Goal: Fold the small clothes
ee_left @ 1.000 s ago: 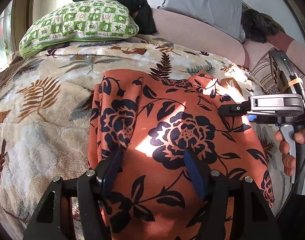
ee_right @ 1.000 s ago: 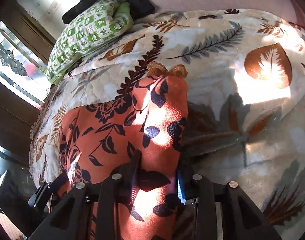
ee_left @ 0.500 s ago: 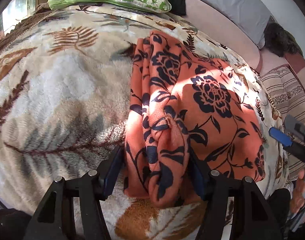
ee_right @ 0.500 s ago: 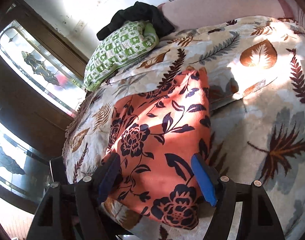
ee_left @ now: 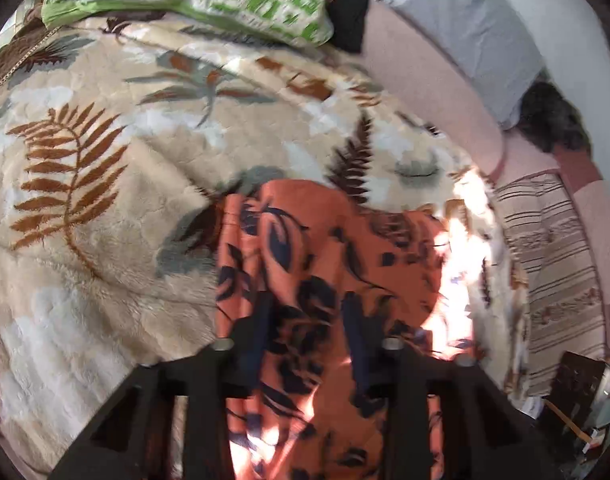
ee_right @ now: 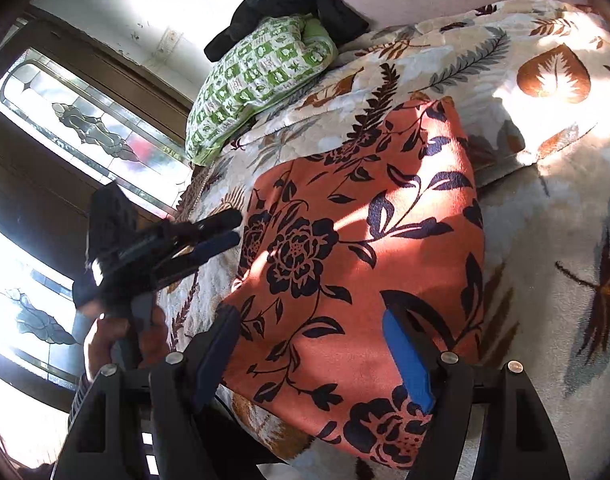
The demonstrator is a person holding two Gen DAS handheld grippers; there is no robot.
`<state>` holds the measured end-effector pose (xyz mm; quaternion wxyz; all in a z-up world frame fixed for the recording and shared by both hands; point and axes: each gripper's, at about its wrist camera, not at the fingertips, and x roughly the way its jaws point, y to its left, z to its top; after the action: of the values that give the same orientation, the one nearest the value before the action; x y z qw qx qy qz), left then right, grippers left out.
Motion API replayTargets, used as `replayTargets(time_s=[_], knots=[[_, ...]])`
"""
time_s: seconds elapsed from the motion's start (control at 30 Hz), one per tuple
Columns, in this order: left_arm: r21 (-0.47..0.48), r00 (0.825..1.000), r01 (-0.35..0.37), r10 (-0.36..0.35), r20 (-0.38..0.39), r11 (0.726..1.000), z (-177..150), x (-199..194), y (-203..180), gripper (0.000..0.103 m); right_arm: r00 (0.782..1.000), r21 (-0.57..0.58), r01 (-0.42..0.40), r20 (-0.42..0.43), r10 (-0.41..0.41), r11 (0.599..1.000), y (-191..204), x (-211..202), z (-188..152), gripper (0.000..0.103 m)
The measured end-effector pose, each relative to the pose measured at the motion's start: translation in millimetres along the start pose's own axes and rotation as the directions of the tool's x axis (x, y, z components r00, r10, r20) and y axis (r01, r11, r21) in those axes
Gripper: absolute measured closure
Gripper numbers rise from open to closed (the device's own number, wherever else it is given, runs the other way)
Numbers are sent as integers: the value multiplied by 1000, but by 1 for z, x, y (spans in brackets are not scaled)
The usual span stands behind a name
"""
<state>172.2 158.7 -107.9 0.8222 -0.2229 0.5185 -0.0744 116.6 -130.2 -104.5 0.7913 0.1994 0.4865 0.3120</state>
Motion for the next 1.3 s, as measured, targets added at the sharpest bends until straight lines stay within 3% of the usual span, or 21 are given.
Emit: replayTargets(time_s=[0.07, 0.1, 0.23, 0.27, 0.3, 0.33, 0.37, 0.5, 0.6, 0.77, 0.87, 1.03, 1.07, 1.1, 1.17, 1.2, 1.3], knots=[[-155, 997, 77, -80, -16, 985, 8, 15, 31, 93, 1000, 18, -6, -18, 6, 1000, -8, 7, -2, 26], [-171, 996, 92, -93, -2, 981, 8, 11, 35, 93, 1000, 23, -18, -19, 18, 1000, -10, 8, -3, 26], [-92, 999, 36, -33, 36, 995, 0, -8, 16, 87, 999, 20, -24, -28, 24, 1000, -12, 9, -2, 26], [-87, 998, 34, -30, 49, 996, -4, -16, 13, 71, 999, 19, -23, -28, 24, 1000, -12, 8, -3, 26], [-77, 997, 28, -23, 69, 997, -8, -25, 10, 61, 999, 20, -29, -22, 29, 999, -12, 5, -3, 26], [-65, 995, 25, -18, 94, 998, -13, -35, 9, 43, 999, 26, -35, -10, 36, 999, -13, 0, -4, 26], [-50, 992, 22, -16, 123, 999, -21, -46, 7, 37, 999, 34, -41, 6, 41, 999, -15, -6, -6, 26], [14, 986, 59, -61, 153, 998, -45, -72, 2, 35, 995, 86, -32, 96, 24, 996, -35, -39, -9, 18], [58, 988, 75, -83, 133, 995, -53, -66, -1, 26, 993, 193, -33, 121, 10, 981, -65, -52, -7, 18], [38, 995, 69, -71, 76, 997, -53, -40, 4, 26, 991, 289, -109, 109, 80, 951, -93, -40, 11, 18], [33, 993, 70, -72, 89, 997, -51, -38, 9, 26, 994, 287, -101, 67, 85, 953, -96, -21, 23, 18], [-1, 997, 70, -70, 20, 998, -52, -13, 18, 29, 996, 256, -81, -15, 88, 963, -91, 18, 34, 18], [21, 998, 61, -61, 13, 998, -53, -13, 14, 51, 996, 238, -60, -56, 76, 969, -87, 29, 34, 24], [16, 995, 103, -102, -17, 995, -53, -10, 13, 66, 994, 196, -36, -98, 56, 980, -81, 39, 32, 49], [-1, 994, 106, -106, -15, 994, -53, -12, 13, 70, 993, 114, 28, -121, -14, 993, -68, 44, 34, 56], [10, 995, 102, -102, -4, 995, -54, -15, 11, 72, 992, 95, 27, -123, -16, 995, -63, 42, 36, 65], [25, 992, 116, -117, 48, 993, -53, -29, -5, 75, 993, 3, 32, -113, -31, 999, -45, 26, 48, 70]])
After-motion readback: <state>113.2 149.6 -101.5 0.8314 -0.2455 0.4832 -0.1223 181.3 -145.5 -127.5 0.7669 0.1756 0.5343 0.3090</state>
